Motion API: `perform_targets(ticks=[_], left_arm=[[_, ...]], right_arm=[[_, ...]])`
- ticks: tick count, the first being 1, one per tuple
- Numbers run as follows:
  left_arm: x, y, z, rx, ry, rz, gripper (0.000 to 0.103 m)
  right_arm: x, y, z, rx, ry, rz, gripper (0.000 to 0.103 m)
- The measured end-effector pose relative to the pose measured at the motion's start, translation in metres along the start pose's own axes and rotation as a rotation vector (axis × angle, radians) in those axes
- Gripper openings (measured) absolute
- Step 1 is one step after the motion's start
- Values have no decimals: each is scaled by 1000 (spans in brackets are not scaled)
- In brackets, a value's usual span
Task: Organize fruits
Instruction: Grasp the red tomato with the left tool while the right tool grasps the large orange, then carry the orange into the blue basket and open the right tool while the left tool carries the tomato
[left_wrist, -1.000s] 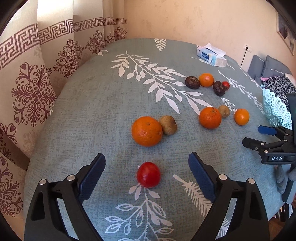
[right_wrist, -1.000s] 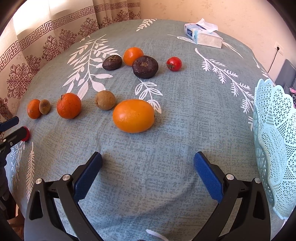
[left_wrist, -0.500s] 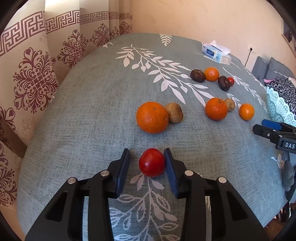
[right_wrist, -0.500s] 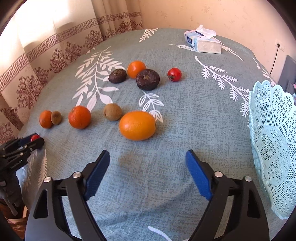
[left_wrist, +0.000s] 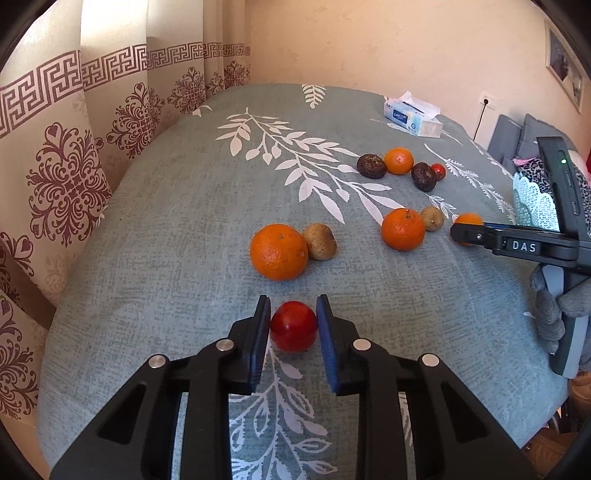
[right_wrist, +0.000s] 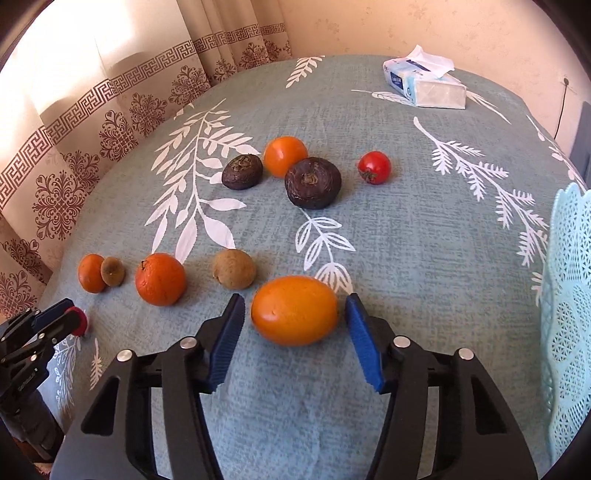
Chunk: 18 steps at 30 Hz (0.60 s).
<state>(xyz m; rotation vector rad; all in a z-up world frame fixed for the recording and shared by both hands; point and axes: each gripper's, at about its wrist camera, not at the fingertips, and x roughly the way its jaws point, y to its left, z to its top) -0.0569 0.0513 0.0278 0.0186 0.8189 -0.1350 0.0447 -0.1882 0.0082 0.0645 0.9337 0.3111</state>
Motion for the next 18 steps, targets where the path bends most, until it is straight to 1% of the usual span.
perform_targets(ticks=[3,8,13,18], left_arm=[[-3,-1,1,1,-7,2,26],[-4,-4,3,1,-9,3,26],[-8,-15,7,18,-20,-8,26],[-11,-31,14,44,-36,-23,26]], right_arm=[[1,2,1,-10,-8,-13,47],[-7,2,-3,-20,-29,-37,46],[-35,-5,-5,-1,-106,-46,46],[-71,-24,-7,37,-185,-64,46]])
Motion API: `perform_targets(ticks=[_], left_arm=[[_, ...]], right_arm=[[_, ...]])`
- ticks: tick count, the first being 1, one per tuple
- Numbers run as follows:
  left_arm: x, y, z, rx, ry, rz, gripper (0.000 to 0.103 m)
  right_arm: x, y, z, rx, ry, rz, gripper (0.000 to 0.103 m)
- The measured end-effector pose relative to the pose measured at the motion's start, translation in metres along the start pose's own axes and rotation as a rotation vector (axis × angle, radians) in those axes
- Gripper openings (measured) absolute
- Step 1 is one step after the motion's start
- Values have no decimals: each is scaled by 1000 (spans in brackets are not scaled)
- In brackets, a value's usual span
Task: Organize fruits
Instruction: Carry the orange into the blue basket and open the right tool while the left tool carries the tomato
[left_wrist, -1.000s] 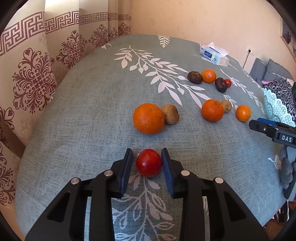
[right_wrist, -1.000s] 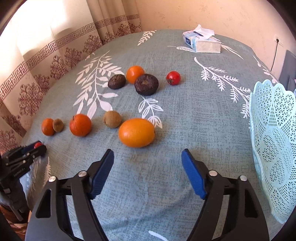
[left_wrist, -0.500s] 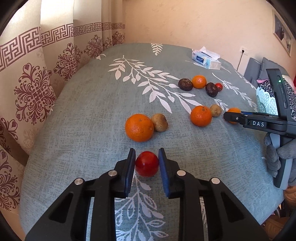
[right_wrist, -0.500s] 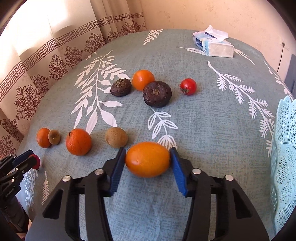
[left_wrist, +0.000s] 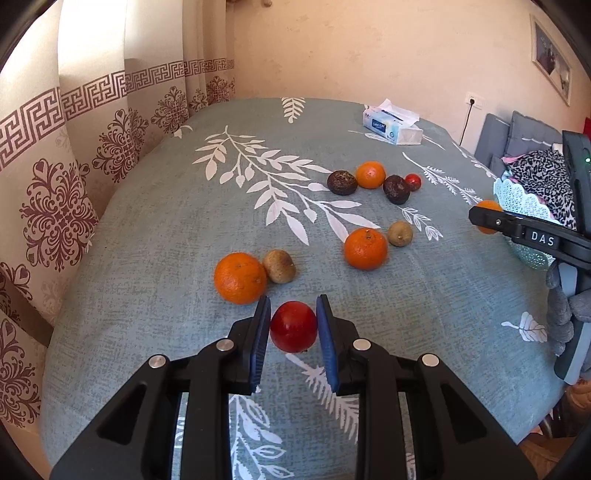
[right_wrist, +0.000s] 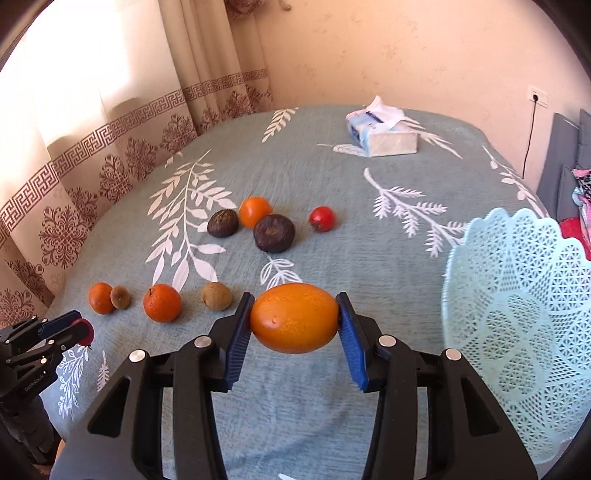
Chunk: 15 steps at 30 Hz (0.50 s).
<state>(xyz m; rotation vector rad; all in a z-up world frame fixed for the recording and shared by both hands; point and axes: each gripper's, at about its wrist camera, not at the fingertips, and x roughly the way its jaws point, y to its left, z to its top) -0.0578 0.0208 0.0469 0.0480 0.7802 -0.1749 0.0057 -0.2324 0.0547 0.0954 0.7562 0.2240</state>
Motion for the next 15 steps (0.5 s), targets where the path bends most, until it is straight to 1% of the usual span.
perform_targets(ticks=[4,8,11,15], left_arm=[[-2,-16,9,25,-15,-17,26],[-4,-33,19,49,-34,-39,26],[-5,-47,26,70,-45,-55,26],[-7,-68,36,103,-61,-79,26]], right_arm=[[-27,-23,1,44,-55,-37,46],[-52,-51,-2,92,-99,-98,46],[-65,-75,-9,135,-115,-152,46],[-75,-104,-21,193,-114,-209,46]])
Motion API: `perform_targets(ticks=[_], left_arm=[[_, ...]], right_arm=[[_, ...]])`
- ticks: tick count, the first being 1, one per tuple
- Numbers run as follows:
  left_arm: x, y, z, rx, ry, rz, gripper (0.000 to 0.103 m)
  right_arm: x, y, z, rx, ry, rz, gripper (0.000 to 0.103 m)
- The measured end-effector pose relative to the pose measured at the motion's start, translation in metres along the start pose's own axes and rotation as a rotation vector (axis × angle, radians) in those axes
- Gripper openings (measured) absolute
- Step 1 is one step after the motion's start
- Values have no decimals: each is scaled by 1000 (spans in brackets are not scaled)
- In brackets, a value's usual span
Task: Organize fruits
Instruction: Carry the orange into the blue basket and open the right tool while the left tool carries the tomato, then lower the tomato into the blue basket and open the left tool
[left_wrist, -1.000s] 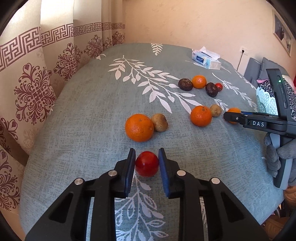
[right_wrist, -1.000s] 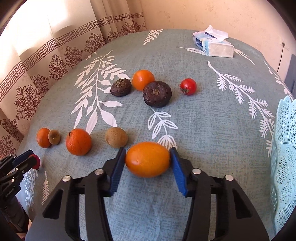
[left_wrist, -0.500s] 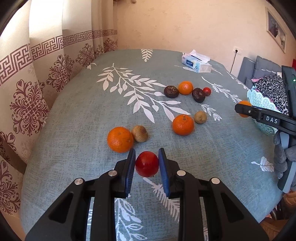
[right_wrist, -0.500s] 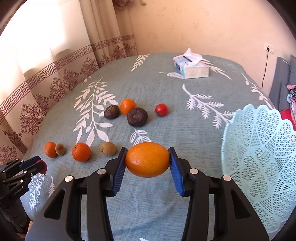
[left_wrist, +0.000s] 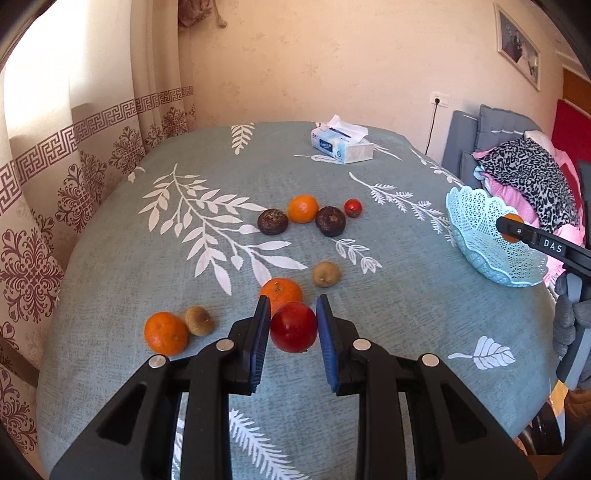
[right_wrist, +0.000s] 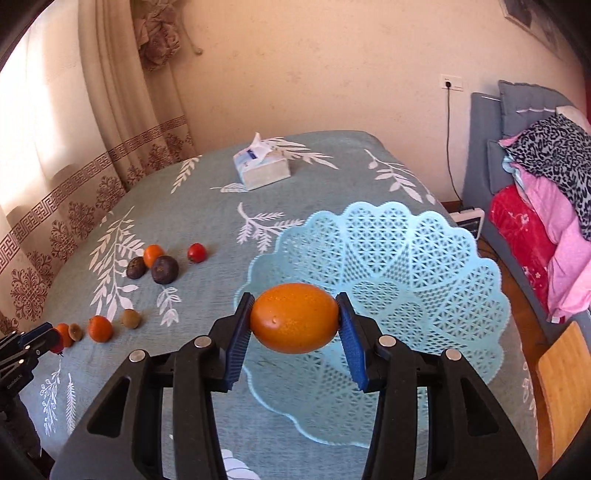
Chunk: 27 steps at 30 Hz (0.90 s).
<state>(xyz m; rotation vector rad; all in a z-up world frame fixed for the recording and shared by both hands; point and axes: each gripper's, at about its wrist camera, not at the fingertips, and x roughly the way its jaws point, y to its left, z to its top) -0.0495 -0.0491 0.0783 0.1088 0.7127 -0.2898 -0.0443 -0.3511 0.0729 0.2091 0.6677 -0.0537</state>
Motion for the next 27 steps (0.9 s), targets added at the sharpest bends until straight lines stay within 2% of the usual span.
perform_targets(ticks=[6,9,13,20,27], left_arm=[[4,-34,16,50,-16,-43,26],[6,-49,22,71,-19,-64,26],[13,-72,30,104,-16,-100,26],[21,-109,48,147,-29,-160,26],[32,-150,63,192,-39,-223,26]], right_arm=[[0,-33,-12,41,4,-88,46],[-1,-48,-15,87,1,-94,47],[-10,-58,-13,126,-47,-112,51],[-37,-72,-11,163,-158,-157,52],[-47,-91,-13,233,-198,-172,52]])
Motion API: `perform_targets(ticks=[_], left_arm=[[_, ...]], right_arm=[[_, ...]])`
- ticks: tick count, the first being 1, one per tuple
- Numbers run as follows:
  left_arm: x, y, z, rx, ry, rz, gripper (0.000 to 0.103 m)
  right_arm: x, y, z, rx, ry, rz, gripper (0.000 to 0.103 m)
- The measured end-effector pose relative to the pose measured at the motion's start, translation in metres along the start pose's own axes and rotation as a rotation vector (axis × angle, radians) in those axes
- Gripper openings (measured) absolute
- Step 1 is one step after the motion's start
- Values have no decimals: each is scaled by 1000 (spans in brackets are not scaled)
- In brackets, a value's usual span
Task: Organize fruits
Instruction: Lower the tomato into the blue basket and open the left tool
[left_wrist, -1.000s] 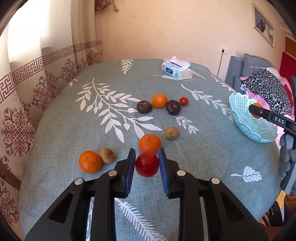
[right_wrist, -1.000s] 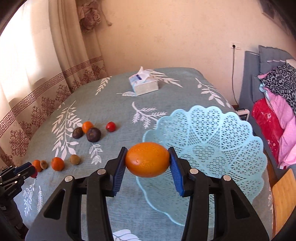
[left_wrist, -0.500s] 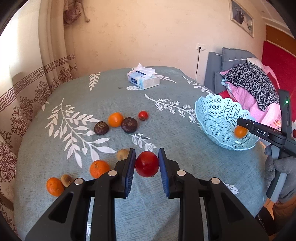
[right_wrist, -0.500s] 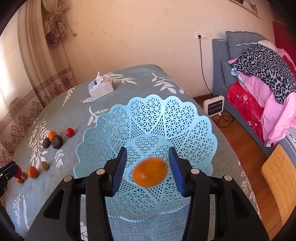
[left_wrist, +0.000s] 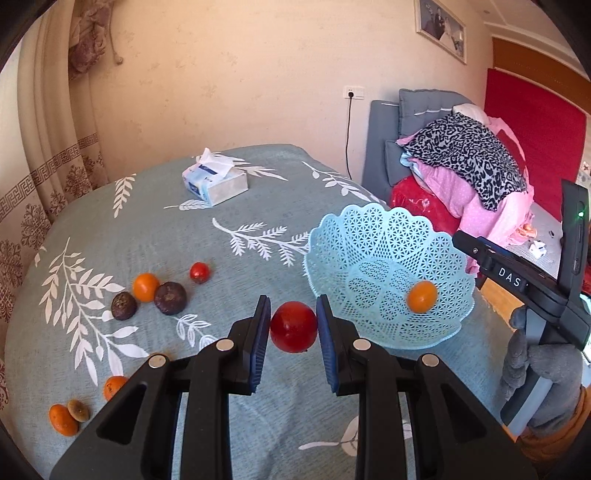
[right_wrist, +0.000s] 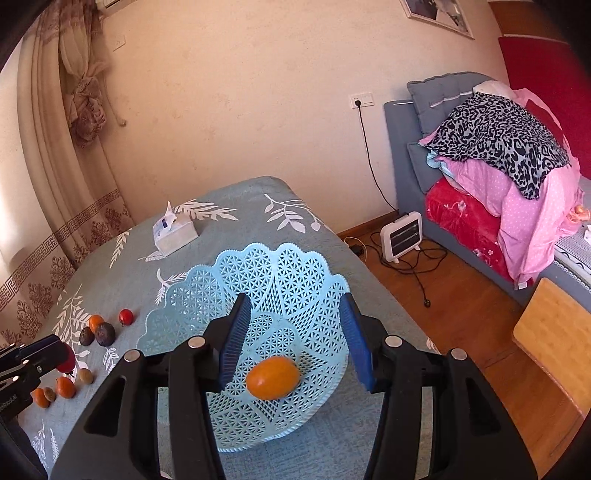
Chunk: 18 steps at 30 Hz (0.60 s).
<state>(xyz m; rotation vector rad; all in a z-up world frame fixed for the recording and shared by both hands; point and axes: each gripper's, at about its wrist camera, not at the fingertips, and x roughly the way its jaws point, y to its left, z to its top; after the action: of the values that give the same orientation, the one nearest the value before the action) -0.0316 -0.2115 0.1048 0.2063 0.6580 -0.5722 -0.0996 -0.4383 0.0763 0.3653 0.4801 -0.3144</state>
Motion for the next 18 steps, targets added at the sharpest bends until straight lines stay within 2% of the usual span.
perform_targets(ticks=[5,7,13,15,16,18], left_arm=[[18,-24,11,29,13,-50,26],[24,-32,13,39,20,-68,26],[42,-46,17,48,48,-112,26],[44,-49,16,51,52,-116,27],[45,-49,16,51,55,-119,28],[45,-46,16,40,60,-121,44]], right_arm=[[3,-7,-2,22,12,1,52],[4,-9,-3,30,14,2,57],[5,-12,-3,47,19,2,59],[5,-13,-3,54,19,1,62],[5,-13,-3,58,18,1,65],[4,-13,-3,62,16,-1,67]])
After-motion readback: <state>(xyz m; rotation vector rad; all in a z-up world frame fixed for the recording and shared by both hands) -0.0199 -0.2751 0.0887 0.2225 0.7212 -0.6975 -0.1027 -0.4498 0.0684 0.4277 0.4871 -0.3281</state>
